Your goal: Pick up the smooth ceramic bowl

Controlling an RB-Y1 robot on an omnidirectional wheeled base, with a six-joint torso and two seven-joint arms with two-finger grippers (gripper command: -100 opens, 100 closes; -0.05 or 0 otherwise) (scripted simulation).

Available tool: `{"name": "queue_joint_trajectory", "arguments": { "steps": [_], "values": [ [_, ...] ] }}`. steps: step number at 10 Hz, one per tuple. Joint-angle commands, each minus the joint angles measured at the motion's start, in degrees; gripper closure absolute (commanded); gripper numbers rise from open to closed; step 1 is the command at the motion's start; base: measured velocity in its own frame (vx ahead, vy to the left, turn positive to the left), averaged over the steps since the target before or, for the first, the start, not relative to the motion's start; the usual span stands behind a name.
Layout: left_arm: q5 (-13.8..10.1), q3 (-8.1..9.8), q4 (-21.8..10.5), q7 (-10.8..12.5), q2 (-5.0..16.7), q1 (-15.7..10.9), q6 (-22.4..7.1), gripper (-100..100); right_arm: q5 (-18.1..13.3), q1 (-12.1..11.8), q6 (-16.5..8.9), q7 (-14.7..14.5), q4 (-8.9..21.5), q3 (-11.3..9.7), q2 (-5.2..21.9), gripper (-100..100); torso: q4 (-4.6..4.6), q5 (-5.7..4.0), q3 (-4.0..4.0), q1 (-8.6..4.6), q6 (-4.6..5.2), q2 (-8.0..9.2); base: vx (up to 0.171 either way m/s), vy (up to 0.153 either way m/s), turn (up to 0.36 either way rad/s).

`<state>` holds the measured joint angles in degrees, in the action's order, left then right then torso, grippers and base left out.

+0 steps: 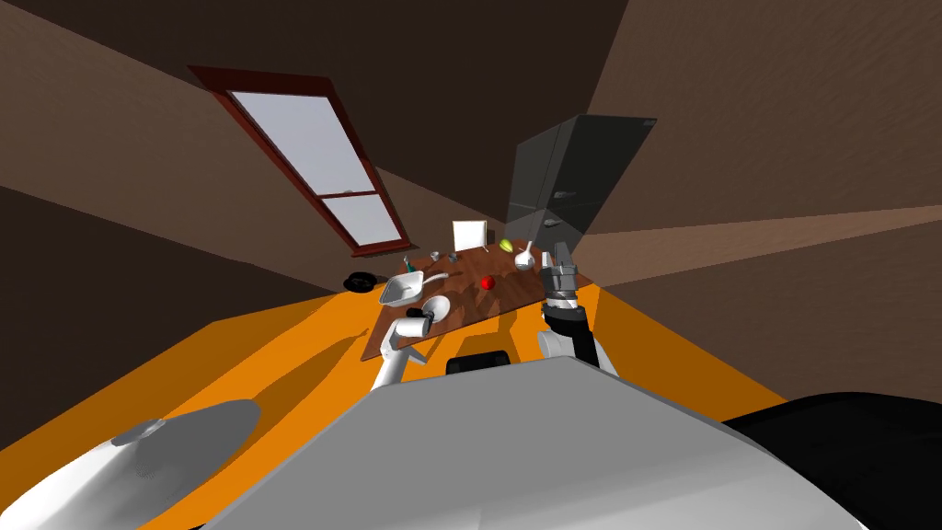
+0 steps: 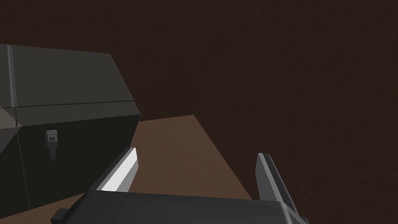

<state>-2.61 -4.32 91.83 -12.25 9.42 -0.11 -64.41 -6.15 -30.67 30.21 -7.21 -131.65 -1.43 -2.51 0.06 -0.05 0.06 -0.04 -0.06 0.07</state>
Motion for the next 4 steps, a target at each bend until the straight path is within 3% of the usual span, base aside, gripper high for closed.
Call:
{"name": "queue_joint_trajectory", "arguments": {
  "steps": [1,3,4],
  "values": [
    [-0.1,0.02,1.9,-0.1,0.1,0.1,-1.8,100,0.0,0.0,0.0,0.0,0.0,0.0,0.0,0,0.0,0.0,0.0,0.0,0.0,0.0,-0.021,-0.01,0.023],
    [-0.2,0.02,2.3,-0.2,0.2,0.3,-2.0,100,0.0,0.0,0.0,0.0,0.0,0.0,0.0,0,0.03,-0.01,0.06,-0.04,0.0,0.09,-0.015,-0.006,0.01],
    [-0.2,0.03,2.4,-0.2,0.2,0.3,-2.2,0,0.0,0.0,0.0,0.0,0.0,0.0,0.0,0,0.02,-0.01,0.04,-0.03,0.0,0.05,0.0,0.0,0.0]
  ]
}}
